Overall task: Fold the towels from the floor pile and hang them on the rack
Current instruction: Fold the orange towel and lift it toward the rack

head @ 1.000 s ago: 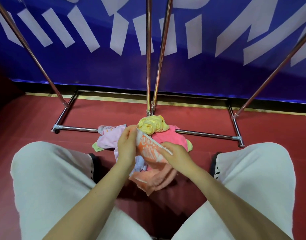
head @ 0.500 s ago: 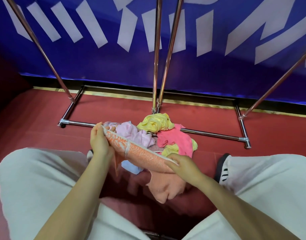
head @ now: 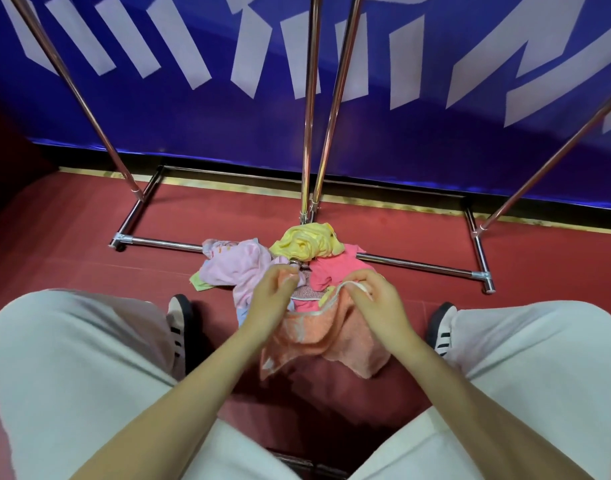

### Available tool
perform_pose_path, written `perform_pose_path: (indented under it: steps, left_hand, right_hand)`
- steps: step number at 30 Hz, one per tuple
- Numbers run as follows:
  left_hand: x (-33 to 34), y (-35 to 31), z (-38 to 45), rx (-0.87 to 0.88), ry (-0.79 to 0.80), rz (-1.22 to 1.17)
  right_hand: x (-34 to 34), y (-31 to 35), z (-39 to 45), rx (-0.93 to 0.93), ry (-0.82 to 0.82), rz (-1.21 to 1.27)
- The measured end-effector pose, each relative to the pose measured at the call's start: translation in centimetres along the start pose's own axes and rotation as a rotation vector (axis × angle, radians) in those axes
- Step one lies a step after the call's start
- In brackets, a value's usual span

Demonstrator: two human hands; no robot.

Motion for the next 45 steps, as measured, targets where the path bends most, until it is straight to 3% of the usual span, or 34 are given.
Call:
perform_pose_path:
  steps: [4,11,21,31,36,45]
  left_hand:
    - [4.1,0.4,-1.5,-0.036,0.212,-0.099]
    - [5.0,-0.4,-2.2,0.116,0.169,0.06]
    - [3.5,-0.8,-1.9,0.07,0.036,-0.038]
    - [2.5,-1.1,-1.3,0.072,0.109,-0.071]
    - [0.3,-2.5,-1.0,0.149,-0.047,-0.059]
    - [-4.2,-1.9,1.0,0.083,-0.246,-0.145]
  right_hand:
    - [0.4,1.5,0.5,-0.016,-0.032,0.07]
    - [0.2,1.6,1.4,0.036,-0.11,0.22]
    - [0.5,0.7,1.6,0.072,-0.117,0.244]
    - [0.6,0.4,1.4,0.026,-0.071,0.174]
    - [1.3,-0.7,0.6,-0.011,0.083,0.059]
    - [2.7,-3.8,-1.4,0.0,0.391,-0.182]
Point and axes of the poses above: each hand's wrist, its own z-axis towards the middle knuckle, its own x-axis out of the palm, y = z × x, the point moved 7 cm from there along z, towards the middle knuckle, and after that the axes turned 15 degrees about -x, right-handed, at the moved point
